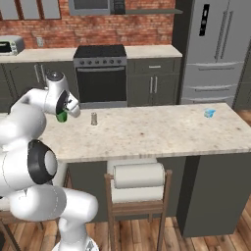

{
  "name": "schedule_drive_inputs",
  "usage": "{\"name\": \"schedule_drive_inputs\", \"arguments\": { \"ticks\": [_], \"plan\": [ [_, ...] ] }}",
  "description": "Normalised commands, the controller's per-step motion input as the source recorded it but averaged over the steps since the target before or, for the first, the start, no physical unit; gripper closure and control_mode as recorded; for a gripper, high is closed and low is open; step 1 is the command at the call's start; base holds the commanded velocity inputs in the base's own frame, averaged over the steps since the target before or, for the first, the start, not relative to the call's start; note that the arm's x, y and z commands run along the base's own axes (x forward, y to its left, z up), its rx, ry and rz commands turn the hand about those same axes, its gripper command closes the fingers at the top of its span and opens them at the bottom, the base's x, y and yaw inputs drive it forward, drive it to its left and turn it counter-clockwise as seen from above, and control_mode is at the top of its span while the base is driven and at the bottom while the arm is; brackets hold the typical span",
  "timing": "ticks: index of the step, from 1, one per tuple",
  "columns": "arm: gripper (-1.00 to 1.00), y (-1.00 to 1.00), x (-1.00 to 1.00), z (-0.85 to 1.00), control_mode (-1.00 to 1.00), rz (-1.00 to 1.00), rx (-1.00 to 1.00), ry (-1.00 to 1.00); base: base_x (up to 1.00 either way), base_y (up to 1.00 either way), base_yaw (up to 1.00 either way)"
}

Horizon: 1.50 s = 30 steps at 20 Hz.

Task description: Open the cabinet directly in front. Then move the liquor and the cup to the dining counter with the candle on it.

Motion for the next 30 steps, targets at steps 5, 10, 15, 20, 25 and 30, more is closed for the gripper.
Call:
{"name": "schedule_drive_inputs", "arguments": {
  "ticks": [5,10,15,20,25,30],
  "plan": [
    [1.0,0.0,0.18,-0.5,-1.0,0.0,-0.02,0.0,0.0,0.0,0.0],
    [1.0,0.0,0.03,-0.37,-1.0,0.0,0.01,0.0,0.0,0.0,0.0],
    [1.0,0.0,0.0,-0.39,-1.0,0.0,0.0,-0.02,0.0,0.0,0.0],
    [1.0,0.0,0.11,-0.25,-1.0,0.0,-0.01,-0.04,0.0,0.0,0.0],
    [1.0,0.0,0.21,-0.19,-1.0,0.0,0.0,-0.04,0.0,0.0,0.0],
    [1.0,0.0,0.34,-0.07,-1.0,0.0,0.0,-0.01,0.0,0.0,0.0]
  ]
}}
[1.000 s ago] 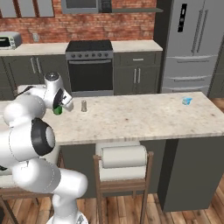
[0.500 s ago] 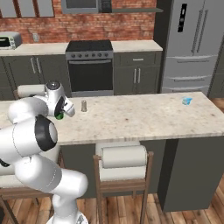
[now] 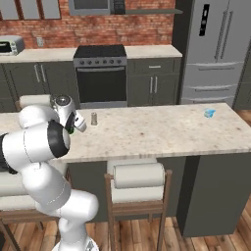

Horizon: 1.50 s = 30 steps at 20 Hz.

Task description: Open the cabinet directly in front. Then move the liquor and the cup to the dining counter with the candle on it.

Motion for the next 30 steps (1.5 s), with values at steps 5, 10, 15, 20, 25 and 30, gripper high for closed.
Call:
{"name": "schedule_drive_inputs", "arguments": {
  "ticks": [5,10,15,20,25,30],
  "plan": [
    [1.0,0.0,0.41,-0.06,-1.0,0.0,0.0,0.0,0.0,0.0,0.0],
    [1.0,0.0,0.34,-0.08,-1.0,0.0,0.0,0.0,0.0,0.0,0.0],
    [-1.0,0.0,0.17,-0.08,-1.0,0.0,-0.01,0.0,0.0,0.0,0.0],
    [-1.0,0.0,0.0,0.0,-1.0,0.0,0.0,0.0,0.0,0.0,0.0],
    [-1.0,-0.02,-0.1,0.39,-1.0,0.0,0.0,-0.01,0.0,0.0,0.0],
    [-1.0,-0.54,-0.9,1.0,-1.0,0.0,0.03,-0.09,0.0,0.0,0.0]
  ]
}}
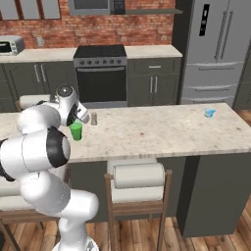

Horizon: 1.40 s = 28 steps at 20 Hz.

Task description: Open the cabinet directly in front. Then move the liquor and the cup to the dining counter with the candle on it.

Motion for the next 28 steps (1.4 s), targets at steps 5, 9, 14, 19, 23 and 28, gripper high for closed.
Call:
{"name": "schedule_drive_inputs", "arguments": {
  "ticks": [5,9,14,19,23,28],
  "plan": [
    [-1.0,-0.9,-1.0,1.0,-1.0,0.0,0.0,-0.23,0.0,0.0,0.0],
    [-1.0,-1.0,-1.0,1.0,-1.0,0.0,0.0,-0.31,0.0,0.0,0.0],
    [-1.0,-0.89,-1.0,1.0,-1.0,0.0,-0.01,-0.3,0.0,0.0,0.0],
    [-1.0,-0.15,-0.9,0.94,-1.0,0.0,-0.11,-0.13,0.0,0.0,0.0],
    [-1.0,0.39,-0.4,0.66,-1.0,0.0,-0.47,0.37,0.0,0.0,0.0],
    [-1.0,1.0,-0.05,0.01,-1.0,0.0,-0.69,0.67,0.0,0.0,0.0]
  ]
}}
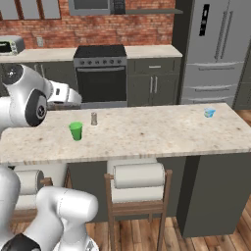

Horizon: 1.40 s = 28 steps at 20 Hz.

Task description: Open the cabinet directly in front. Then move the liquor and the cup to the dining counter with the candle on it.

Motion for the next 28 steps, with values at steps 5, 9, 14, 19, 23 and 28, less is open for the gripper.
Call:
{"name": "schedule_drive_inputs", "arguments": {
  "ticks": [5,9,14,19,23,28],
  "plan": [
    [-1.0,0.44,0.01,0.0,-1.0,0.0,-0.17,0.27,0.0,0.0,0.0],
    [-1.0,0.0,0.0,0.0,-1.0,0.0,0.0,0.0,0.0,0.0,0.0],
    [-1.0,0.04,0.0,0.0,-1.0,0.0,0.0,0.03,0.0,0.0,0.0],
    [-1.0,0.03,-0.15,-0.04,1.0,-0.02,-0.01,0.0,-0.25,0.0,-0.05],
    [-1.0,0.0,0.0,0.0,1.0,0.0,0.0,0.0,-0.44,-0.08,-0.41],
    [-1.0,0.0,0.0,0.0,1.0,0.0,0.0,0.0,-0.1,-0.14,-0.79]
  ]
}}
